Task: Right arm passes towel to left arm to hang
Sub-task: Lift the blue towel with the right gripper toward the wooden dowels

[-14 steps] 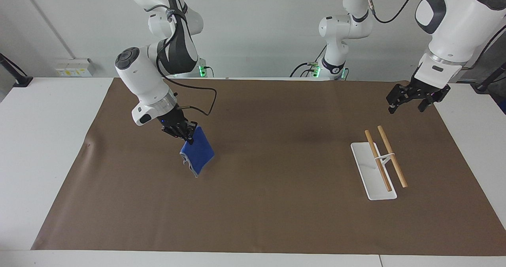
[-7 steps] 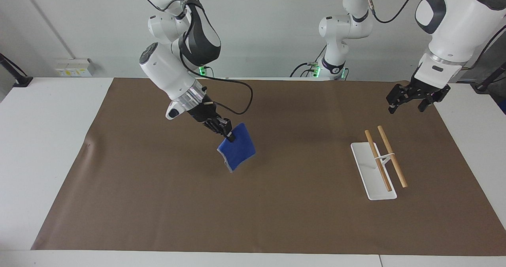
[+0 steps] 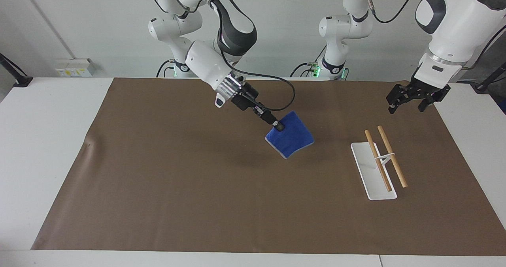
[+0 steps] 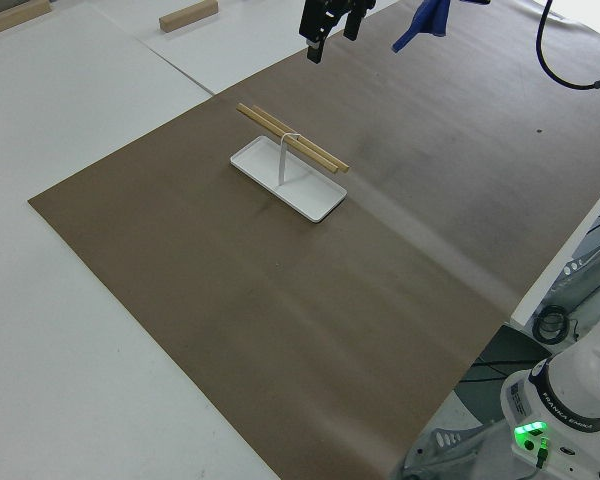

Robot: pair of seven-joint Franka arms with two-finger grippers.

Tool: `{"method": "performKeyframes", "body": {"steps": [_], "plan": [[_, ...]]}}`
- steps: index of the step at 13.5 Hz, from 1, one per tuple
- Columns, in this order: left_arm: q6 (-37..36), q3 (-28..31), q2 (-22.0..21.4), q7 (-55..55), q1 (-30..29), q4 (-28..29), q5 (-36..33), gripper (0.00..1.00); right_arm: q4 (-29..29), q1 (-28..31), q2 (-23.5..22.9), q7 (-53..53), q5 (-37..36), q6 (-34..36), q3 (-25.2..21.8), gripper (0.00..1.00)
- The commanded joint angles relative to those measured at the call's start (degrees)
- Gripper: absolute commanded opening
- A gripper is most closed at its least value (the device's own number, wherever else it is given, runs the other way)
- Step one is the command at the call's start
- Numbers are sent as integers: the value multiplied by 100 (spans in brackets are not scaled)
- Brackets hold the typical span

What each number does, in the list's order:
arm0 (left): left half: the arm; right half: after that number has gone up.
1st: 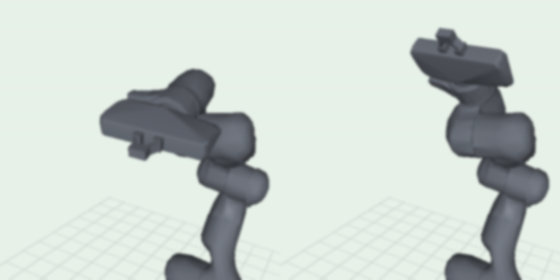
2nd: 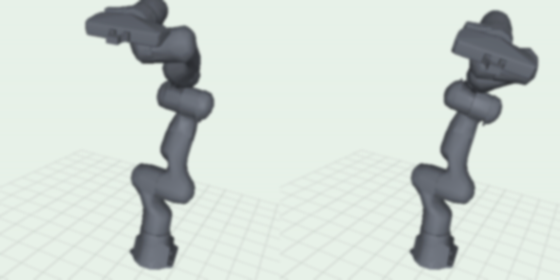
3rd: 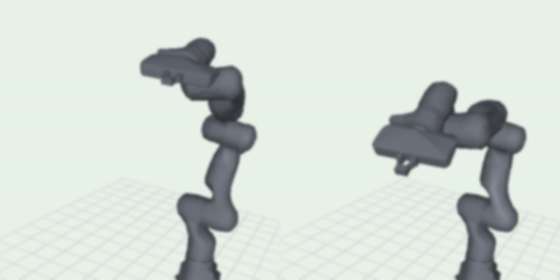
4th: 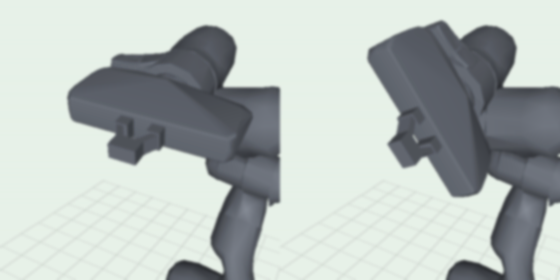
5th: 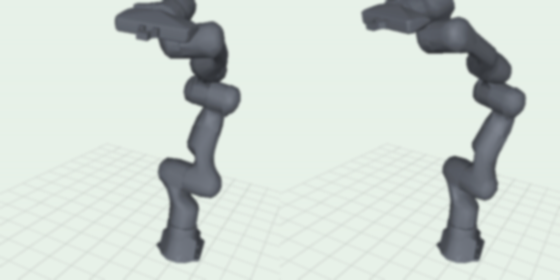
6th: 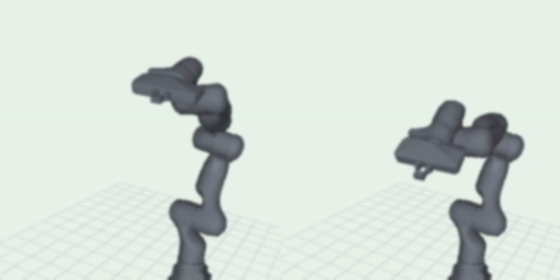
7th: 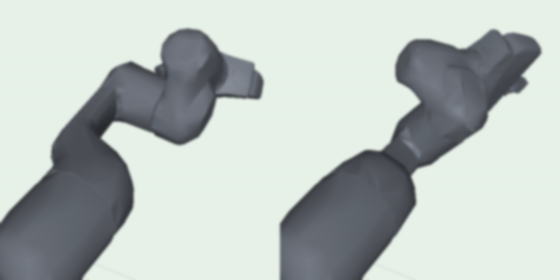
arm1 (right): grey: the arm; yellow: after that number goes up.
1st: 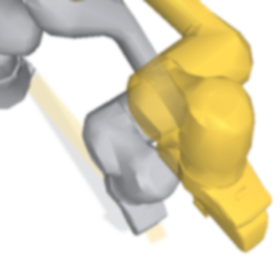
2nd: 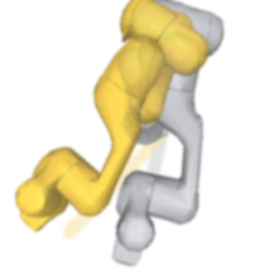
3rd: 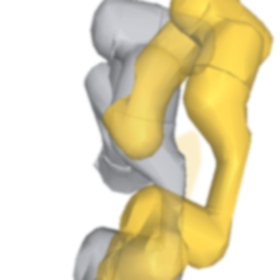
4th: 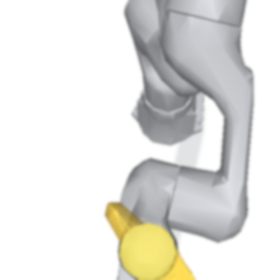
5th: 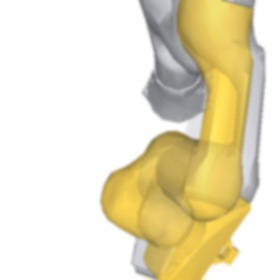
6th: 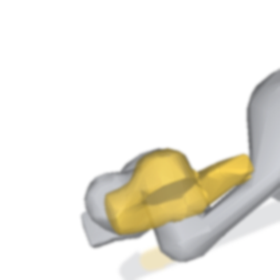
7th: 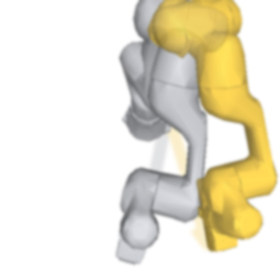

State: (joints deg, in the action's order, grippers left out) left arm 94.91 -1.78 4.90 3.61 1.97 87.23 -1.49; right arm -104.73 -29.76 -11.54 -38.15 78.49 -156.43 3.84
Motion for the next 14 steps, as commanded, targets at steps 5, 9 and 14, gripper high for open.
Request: {"method": "performKeyframes", "body": {"steps": [5, 9, 14], "plan": [[-122, 20, -235, 131, 49, 268, 70, 100, 444, -74, -191, -324, 659, -72, 29, 0], [26, 11, -454, 2655, 136, 751, 70, 100, 471, -109, -191, -455, 694, -159, 38, 0], [798, -243, -534, 4809, 260, 1024, 79, 100, 699, -390, -331, -1359, 844, -730, 38, 0]]}}
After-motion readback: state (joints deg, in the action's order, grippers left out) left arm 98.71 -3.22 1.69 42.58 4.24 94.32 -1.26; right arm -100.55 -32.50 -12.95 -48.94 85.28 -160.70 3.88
